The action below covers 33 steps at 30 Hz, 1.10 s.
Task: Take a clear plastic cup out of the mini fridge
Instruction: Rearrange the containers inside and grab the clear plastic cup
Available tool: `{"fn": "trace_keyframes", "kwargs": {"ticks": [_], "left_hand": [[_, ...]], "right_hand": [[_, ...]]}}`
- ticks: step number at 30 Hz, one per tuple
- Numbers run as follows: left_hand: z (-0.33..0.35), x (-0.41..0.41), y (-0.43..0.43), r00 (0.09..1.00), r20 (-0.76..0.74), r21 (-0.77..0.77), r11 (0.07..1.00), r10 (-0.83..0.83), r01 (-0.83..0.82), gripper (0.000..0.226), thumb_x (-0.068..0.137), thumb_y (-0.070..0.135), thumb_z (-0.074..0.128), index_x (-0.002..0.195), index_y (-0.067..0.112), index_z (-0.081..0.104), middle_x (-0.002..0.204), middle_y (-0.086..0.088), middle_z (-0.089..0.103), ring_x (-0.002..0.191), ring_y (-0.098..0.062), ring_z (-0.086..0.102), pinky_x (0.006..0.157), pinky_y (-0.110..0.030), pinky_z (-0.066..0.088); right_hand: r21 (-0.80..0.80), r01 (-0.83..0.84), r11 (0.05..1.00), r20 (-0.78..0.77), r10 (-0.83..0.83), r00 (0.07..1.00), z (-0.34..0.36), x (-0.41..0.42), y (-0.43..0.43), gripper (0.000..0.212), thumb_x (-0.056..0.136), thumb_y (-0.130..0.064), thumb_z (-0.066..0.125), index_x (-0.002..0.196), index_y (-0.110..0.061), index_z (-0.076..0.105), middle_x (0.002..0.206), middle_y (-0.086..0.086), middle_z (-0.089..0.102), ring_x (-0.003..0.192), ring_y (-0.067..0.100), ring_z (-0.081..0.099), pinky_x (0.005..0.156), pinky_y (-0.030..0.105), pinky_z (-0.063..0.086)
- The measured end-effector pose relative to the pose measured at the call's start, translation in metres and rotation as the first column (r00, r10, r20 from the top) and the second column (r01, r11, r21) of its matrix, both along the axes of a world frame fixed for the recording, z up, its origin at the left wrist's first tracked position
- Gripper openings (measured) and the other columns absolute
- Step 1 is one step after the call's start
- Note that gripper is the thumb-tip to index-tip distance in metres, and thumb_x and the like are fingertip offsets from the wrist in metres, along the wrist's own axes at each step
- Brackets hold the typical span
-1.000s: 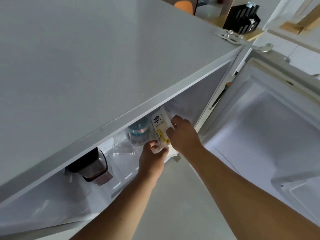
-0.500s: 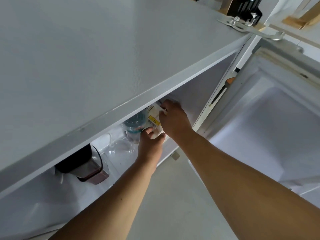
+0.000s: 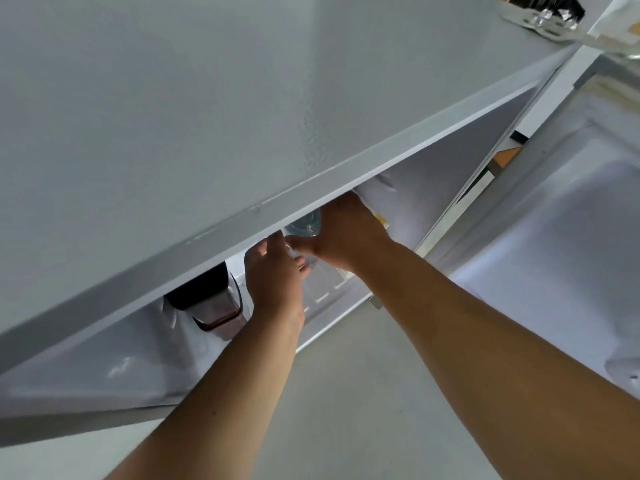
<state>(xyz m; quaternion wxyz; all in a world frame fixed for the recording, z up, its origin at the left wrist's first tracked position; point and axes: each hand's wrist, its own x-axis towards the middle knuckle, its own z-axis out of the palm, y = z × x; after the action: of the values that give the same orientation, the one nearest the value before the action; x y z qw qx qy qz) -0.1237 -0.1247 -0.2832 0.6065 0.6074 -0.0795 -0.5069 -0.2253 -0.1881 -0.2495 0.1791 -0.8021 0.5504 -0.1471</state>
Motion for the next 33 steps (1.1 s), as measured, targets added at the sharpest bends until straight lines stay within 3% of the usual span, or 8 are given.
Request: {"fn": "trace_keyframes", "kwargs": {"ticks": [2,5,8,12,19,23,30,33], "left_hand": [[0.004,0.003,-0.007,1.000,-0.009,0.010,1.000,-0.020,0.020,0.045,0.102,0.030,0.053,0.133,-0.003,0.054,0.098,-0.023,0.068,0.084,-0.028,0.073,0.069,-0.030,0.058],[0.007,0.007,-0.016,0.999,-0.013,0.034,0.998,-0.049,0.049,0.043,0.101,0.022,0.057,0.133,-0.006,0.055,0.115,-0.034,0.064,0.093,-0.036,0.071,0.073,-0.032,0.059],[0.007,0.007,-0.018,0.995,0.023,0.009,0.995,-0.096,0.096,0.030,0.099,0.011,0.059,0.125,-0.005,0.062,0.102,-0.023,0.064,0.087,-0.027,0.067,0.075,-0.036,0.058],[0.006,0.001,0.000,0.969,0.225,-0.037,0.993,-0.101,0.112,0.020,0.092,0.022,0.064,0.101,0.007,0.073,0.091,-0.014,0.077,0.077,-0.026,0.072,0.081,-0.042,0.063],[-0.037,-0.018,0.052,0.976,0.102,0.048,0.981,-0.192,0.188,0.029,0.097,0.030,0.067,0.115,0.007,0.068,0.108,-0.024,0.073,0.095,-0.029,0.075,0.087,-0.043,0.063],[-0.059,-0.020,0.058,0.979,0.086,0.132,0.976,-0.185,0.172,0.023,0.098,0.027,0.068,0.116,0.014,0.068,0.105,-0.016,0.076,0.094,-0.023,0.077,0.079,-0.035,0.062],[-0.084,-0.014,0.049,0.970,0.057,0.194,0.955,-0.237,0.222,0.025,0.100,0.026,0.064,0.122,0.015,0.068,0.110,-0.014,0.076,0.098,-0.020,0.076,0.096,-0.040,0.059],[-0.093,-0.012,0.047,0.959,0.017,0.207,0.939,-0.284,0.275,0.030,0.097,0.032,0.064,0.121,0.015,0.070,0.101,-0.003,0.078,0.089,-0.011,0.075,0.091,-0.033,0.058]], "right_hand": [[0.065,-0.025,0.998,-0.063,0.029,0.998,-0.002,0.006,-0.006,0.097,0.068,-0.063,0.081,0.149,-0.022,0.047,0.143,0.004,0.055,0.129,0.028,0.053,0.102,0.043,0.051],[0.080,-0.015,0.997,-0.101,0.023,0.995,-0.006,0.011,-0.010,0.091,0.072,-0.056,0.082,0.148,-0.020,0.048,0.142,0.008,0.055,0.129,0.030,0.052,0.102,0.044,0.051],[0.062,0.010,0.998,-0.076,-0.005,0.997,-0.006,0.012,-0.008,0.084,0.070,-0.046,0.084,0.144,-0.022,0.053,0.138,0.006,0.055,0.128,0.029,0.052,0.098,0.042,0.053],[-0.020,0.032,0.999,-0.011,-0.032,0.999,-0.004,0.000,0.013,0.091,0.069,-0.050,0.085,0.147,-0.020,0.048,0.137,0.011,0.055,0.125,0.034,0.052,0.098,0.043,0.051],[-0.028,0.056,0.998,-0.074,-0.058,0.996,-0.037,-0.028,0.069,0.090,0.074,-0.055,0.084,0.147,-0.024,0.041,0.143,0.011,0.050,0.126,0.035,0.054,0.097,0.049,0.053],[-0.001,0.057,0.998,-0.188,-0.056,0.981,-0.065,-0.026,0.073,0.082,0.077,-0.059,0.078,0.140,-0.025,0.038,0.135,0.012,0.052,0.114,0.033,0.059,0.086,0.047,0.056],[0.055,0.066,0.996,-0.343,-0.043,0.938,-0.100,-0.014,0.060,0.088,0.075,-0.060,0.079,0.136,-0.020,0.029,0.141,0.025,0.045,0.098,0.040,0.067,0.068,0.044,0.056],[0.063,0.066,0.996,-0.386,-0.037,0.922,-0.110,-0.016,0.057,0.088,0.078,-0.061,0.077,0.138,-0.019,0.028,0.145,0.025,0.042,0.088,0.039,0.069,0.062,0.041,0.054]]}}
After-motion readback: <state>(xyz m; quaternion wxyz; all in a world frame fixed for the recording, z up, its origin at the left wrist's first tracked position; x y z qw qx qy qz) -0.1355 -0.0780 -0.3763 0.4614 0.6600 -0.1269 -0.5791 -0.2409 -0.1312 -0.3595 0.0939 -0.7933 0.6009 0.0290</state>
